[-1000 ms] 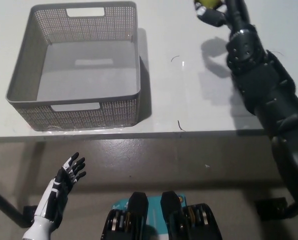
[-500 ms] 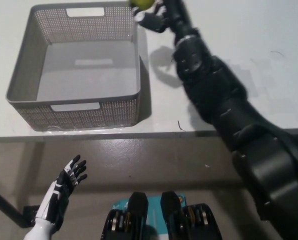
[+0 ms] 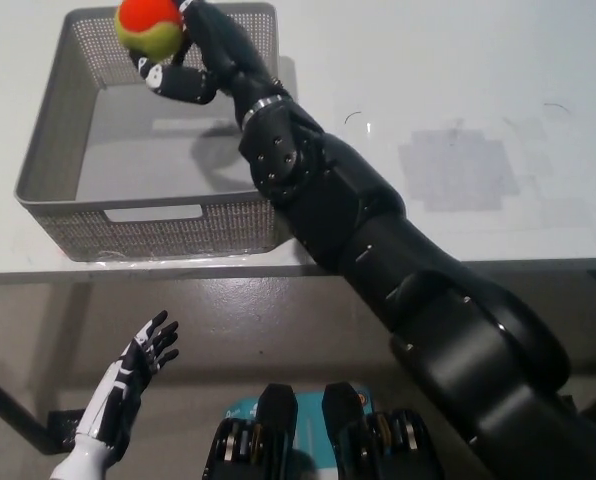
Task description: Use the right hand to pick up a tennis ball and put it into a container on the left side
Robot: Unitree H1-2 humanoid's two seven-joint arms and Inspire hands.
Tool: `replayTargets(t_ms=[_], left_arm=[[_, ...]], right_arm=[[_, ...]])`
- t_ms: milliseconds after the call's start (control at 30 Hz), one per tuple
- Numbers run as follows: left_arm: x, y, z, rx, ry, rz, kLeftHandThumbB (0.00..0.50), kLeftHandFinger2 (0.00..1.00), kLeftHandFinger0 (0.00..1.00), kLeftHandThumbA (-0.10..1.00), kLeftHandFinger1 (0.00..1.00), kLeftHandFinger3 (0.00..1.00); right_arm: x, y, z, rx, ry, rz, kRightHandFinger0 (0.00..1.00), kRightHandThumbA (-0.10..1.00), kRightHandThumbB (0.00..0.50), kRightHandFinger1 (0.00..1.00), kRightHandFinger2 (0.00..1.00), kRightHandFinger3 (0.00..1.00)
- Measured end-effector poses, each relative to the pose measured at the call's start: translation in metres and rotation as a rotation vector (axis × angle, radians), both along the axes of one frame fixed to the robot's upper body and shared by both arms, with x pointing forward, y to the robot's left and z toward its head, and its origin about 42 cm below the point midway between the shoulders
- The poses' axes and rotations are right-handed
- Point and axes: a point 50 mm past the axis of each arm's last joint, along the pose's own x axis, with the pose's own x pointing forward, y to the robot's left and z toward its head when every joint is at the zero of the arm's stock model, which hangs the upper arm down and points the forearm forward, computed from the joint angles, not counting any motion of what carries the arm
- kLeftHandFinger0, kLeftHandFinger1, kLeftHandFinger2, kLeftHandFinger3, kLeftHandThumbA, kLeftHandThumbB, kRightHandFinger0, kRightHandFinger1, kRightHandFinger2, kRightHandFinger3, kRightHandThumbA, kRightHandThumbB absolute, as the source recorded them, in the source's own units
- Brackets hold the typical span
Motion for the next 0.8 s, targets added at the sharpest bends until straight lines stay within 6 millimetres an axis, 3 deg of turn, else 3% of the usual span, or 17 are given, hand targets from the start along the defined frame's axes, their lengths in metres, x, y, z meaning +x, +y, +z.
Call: replayTargets(t_ms=[67,100,133,167,200,233,267,333,433,500,800], left_arm=[[0.001,0.0,0.001,0.002,-0.002,-0.001,0.251,1.0,1.0,1.0,1.0,1.0],[0.001,0.0,0.001,0.003,-0.003,-0.002,0.253,1.0,1.0,1.0,1.0,1.0],[0.002,0.0,0.001,0.003,-0.004,-0.003,0.261,1.0,1.0,1.0,1.0,1.0],[0.002,0.0,0.002,0.005,-0.006,-0.004,0.263,1.0,1.0,1.0,1.0,1.0],[0.004,-0.001,0.003,0.007,-0.009,-0.007,0.265,1.0,1.0,1.0,1.0,1.0],[0.005,-0.001,0.004,0.008,-0.011,-0.008,0.267,1.0,1.0,1.0,1.0,1.0],[0.006,-0.001,0.004,0.01,-0.013,-0.01,0.266,1.0,1.0,1.0,1.0,1.0],[0.007,-0.001,0.005,0.012,-0.015,-0.013,0.263,1.0,1.0,1.0,1.0,1.0],[0.007,0.0,0.005,0.016,-0.014,-0.015,0.259,1.0,1.0,1.0,1.0,1.0],[0.007,0.002,0.005,0.02,-0.013,-0.017,0.255,1.0,1.0,1.0,1.0,1.0],[0.011,0.001,0.009,0.026,-0.024,-0.028,0.25,1.0,1.0,1.0,1.0,1.0]], right_arm=[[0.0,0.001,-0.003,-0.021,-0.001,0.001,0.0,-0.1,0.165,0.44,0.89,0.97],[0.0,0.001,-0.004,-0.032,-0.001,0.001,0.04,-0.1,0.164,0.49,0.94,1.0],[0.0,0.001,-0.005,-0.036,-0.002,0.001,0.12,-0.1,0.196,0.54,0.95,1.0],[0.0,0.0,-0.006,-0.045,-0.002,0.0,0.25,-0.05,0.245,0.62,0.93,1.0],[0.0,0.0,-0.007,-0.058,0.0,-0.003,0.54,0.15,0.333,0.93,1.0,1.0],[0.0,-0.001,-0.008,-0.067,0.002,-0.004,0.92,0.31,0.347,1.0,1.0,1.0],[0.001,-0.002,-0.01,-0.09,0.01,-0.005,0.99,0.36,0.352,1.0,1.0,1.0],[0.003,-0.004,-0.013,-0.147,0.026,-0.003,1.0,0.53,0.439,1.0,1.0,1.0],[0.006,-0.009,-0.017,-0.211,0.04,-0.006,1.0,0.68,0.475,1.0,1.0,1.0],[0.009,-0.015,-0.018,-0.245,0.047,-0.018,1.0,0.75,0.479,1.0,1.0,1.0],[0.013,-0.023,-0.021,-0.328,0.061,-0.041,1.0,0.84,0.46,1.0,1.0,1.0]])
